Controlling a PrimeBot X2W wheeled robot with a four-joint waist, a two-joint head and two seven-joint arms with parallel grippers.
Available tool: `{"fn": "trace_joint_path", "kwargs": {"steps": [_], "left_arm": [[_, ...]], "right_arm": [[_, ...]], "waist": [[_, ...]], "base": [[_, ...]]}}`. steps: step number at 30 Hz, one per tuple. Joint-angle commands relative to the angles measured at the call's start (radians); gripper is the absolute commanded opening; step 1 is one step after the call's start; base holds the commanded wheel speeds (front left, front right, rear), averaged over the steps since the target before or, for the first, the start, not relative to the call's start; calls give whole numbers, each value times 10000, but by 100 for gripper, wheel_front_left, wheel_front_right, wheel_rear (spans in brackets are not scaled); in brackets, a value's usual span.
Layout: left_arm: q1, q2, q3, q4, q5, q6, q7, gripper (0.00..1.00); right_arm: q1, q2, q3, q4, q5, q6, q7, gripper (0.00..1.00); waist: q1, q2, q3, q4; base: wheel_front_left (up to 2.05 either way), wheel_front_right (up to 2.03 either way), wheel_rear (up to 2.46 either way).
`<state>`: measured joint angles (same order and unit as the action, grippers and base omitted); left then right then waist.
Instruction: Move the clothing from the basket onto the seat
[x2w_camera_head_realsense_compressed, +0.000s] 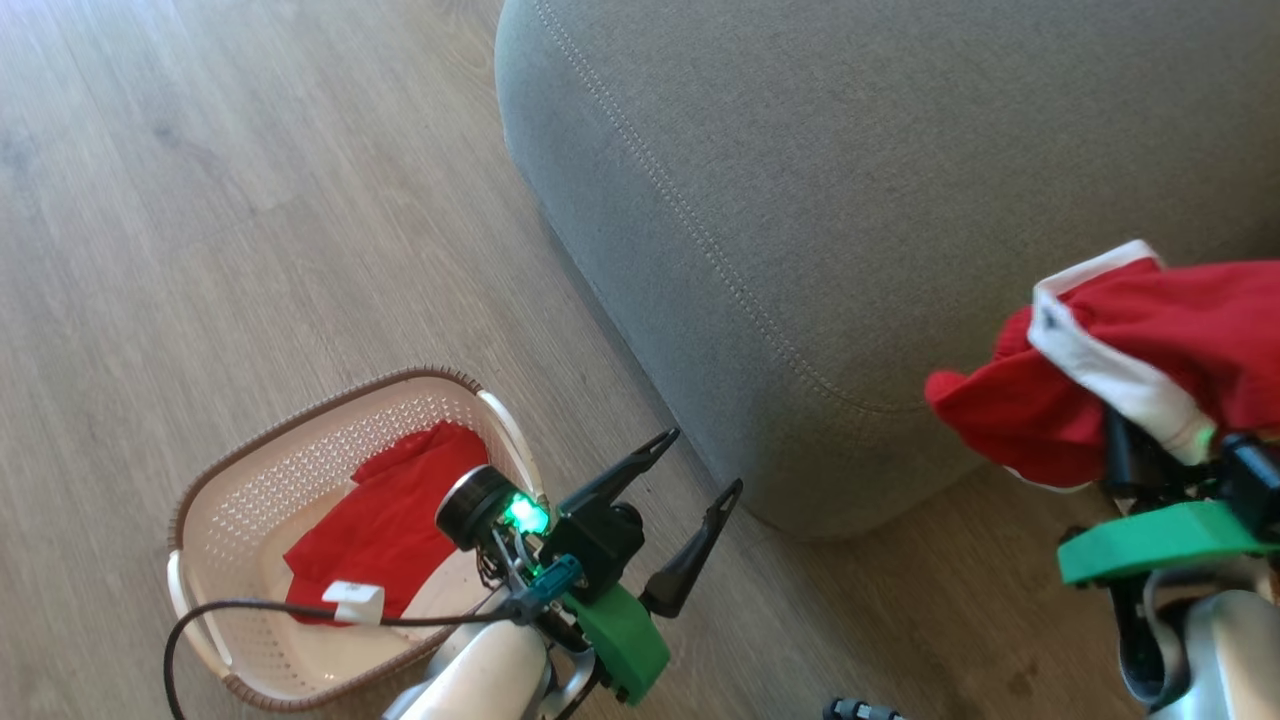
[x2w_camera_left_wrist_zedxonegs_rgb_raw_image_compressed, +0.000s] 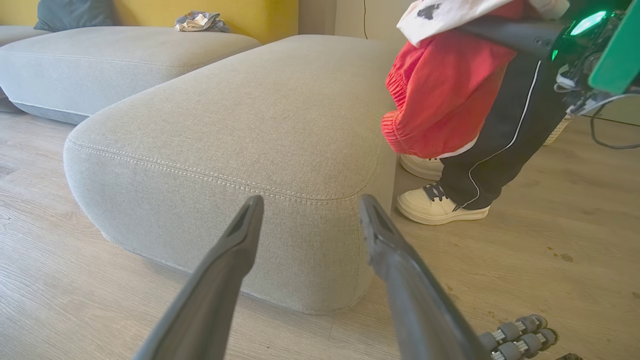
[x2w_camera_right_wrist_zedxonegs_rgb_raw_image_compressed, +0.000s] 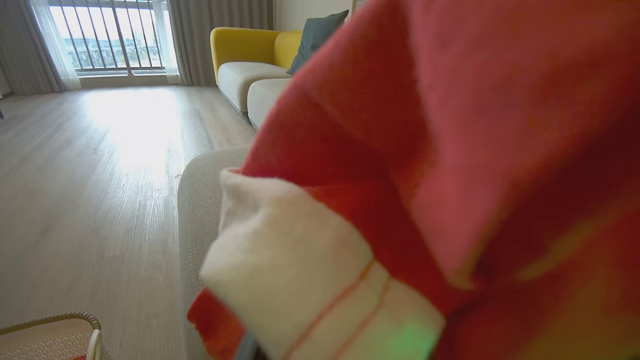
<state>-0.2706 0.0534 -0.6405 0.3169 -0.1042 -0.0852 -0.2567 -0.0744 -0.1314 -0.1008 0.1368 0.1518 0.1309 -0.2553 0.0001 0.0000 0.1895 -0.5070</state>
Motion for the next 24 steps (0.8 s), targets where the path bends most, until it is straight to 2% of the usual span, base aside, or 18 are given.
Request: {"fn": "trace_joint_path", "kwargs": {"steps": [1, 5, 10, 16, 24], "left_arm": [[-411, -32, 294, -244, 0, 1, -51, 100], [-423, -32, 341, -237, 41, 41, -51, 100], [-627, -20, 344, -84, 382, -7, -51, 100], [-1288, 142, 47, 205, 884, -176, -51, 100], [-2220, 470, -381, 329, 1195, -304, -51, 100]], "right_arm": [[-484, 132, -174, -295, 620, -2, -65, 0], [-763, 18, -444, -244, 981, -2, -65, 0], [-1585, -421, -698, 93, 1501, -2, -65, 0], [-3161, -1098, -982, 410, 2006, -2, -65, 0], [-5716, -2311, -669, 1437, 2615, -2, -65, 0]], "waist": [[-1, 0, 1, 5], [-1, 0, 115, -11], [-1, 0, 651, 19], [-1, 0, 1883, 261], [-1, 0, 3551, 572]], "base": [[0, 0, 0], [0, 0, 0], [0, 0, 0], [0, 0, 0], [0, 0, 0]]}}
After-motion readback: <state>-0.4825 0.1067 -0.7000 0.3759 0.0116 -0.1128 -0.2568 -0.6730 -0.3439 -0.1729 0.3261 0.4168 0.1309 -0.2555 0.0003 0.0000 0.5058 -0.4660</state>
